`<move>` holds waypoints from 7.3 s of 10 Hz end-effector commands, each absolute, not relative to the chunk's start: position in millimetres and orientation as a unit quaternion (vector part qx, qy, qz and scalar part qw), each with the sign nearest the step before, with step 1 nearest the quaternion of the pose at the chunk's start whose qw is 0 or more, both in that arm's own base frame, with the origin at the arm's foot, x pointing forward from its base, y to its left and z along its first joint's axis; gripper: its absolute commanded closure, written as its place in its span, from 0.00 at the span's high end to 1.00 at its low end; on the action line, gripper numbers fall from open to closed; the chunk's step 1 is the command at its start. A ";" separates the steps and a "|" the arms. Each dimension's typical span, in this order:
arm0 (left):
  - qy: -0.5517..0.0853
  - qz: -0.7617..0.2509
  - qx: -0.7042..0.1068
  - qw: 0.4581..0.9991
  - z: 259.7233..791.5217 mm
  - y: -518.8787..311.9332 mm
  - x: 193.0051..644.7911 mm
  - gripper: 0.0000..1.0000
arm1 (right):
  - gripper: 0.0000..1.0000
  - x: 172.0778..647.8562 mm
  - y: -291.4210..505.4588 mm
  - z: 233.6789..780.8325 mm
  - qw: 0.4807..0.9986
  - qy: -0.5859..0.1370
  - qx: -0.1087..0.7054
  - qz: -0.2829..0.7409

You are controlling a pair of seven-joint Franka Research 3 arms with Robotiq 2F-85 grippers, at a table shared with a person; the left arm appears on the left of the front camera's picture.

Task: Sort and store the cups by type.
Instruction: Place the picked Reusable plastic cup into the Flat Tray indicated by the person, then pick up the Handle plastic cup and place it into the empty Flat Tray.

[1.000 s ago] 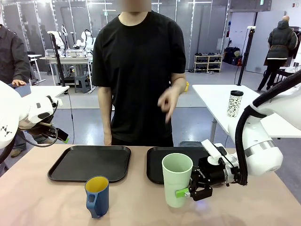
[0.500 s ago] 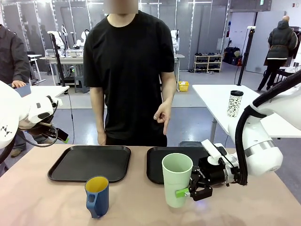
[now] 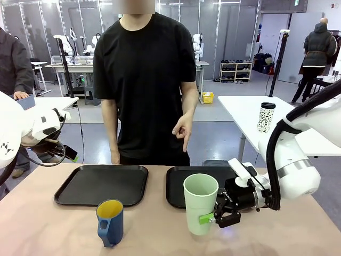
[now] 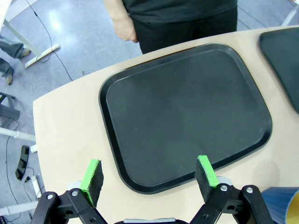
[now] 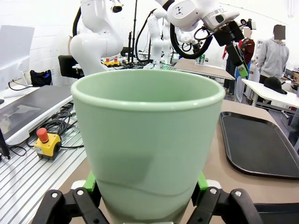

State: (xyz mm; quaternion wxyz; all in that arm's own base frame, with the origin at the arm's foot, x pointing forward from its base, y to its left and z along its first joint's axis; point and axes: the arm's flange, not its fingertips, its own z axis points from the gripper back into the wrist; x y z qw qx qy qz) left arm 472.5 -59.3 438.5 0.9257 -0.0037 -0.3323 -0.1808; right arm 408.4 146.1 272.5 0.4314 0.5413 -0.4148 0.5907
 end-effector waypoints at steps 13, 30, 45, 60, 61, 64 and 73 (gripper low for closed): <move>-0.334 -0.178 -0.003 0.926 439.4 -59.0 473.1 1.00 | 0.85 567.3 61.2 334.0 0.478 -0.528 0.480 0.512; -0.334 -0.178 -0.003 0.926 439.4 -59.0 473.1 1.00 | 0.85 609.5 56.5 205.4 0.533 -0.557 0.447 0.454; -0.334 -0.178 -0.003 0.926 439.4 -59.0 473.1 1.00 | 1.00 599.9 32.3 200.5 0.573 -0.531 0.442 0.440; -0.334 -0.178 -0.003 0.926 439.4 -59.0 473.1 1.00 | 1.00 553.6 -66.2 227.2 0.613 -0.542 0.390 0.423; -0.334 -0.178 -0.003 0.926 439.4 -59.0 473.1 1.00 | 1.00 553.6 -66.2 227.2 0.613 -0.542 0.390 0.423; -0.334 -0.178 -0.003 0.926 439.4 -59.0 473.1 1.00 | 1.00 553.6 -66.2 227.2 0.613 -0.542 0.390 0.423; -0.334 -0.178 -0.003 0.926 439.4 -59.0 473.1 1.00 | 1.00 553.6 -66.2 227.2 0.613 -0.542 0.390 0.423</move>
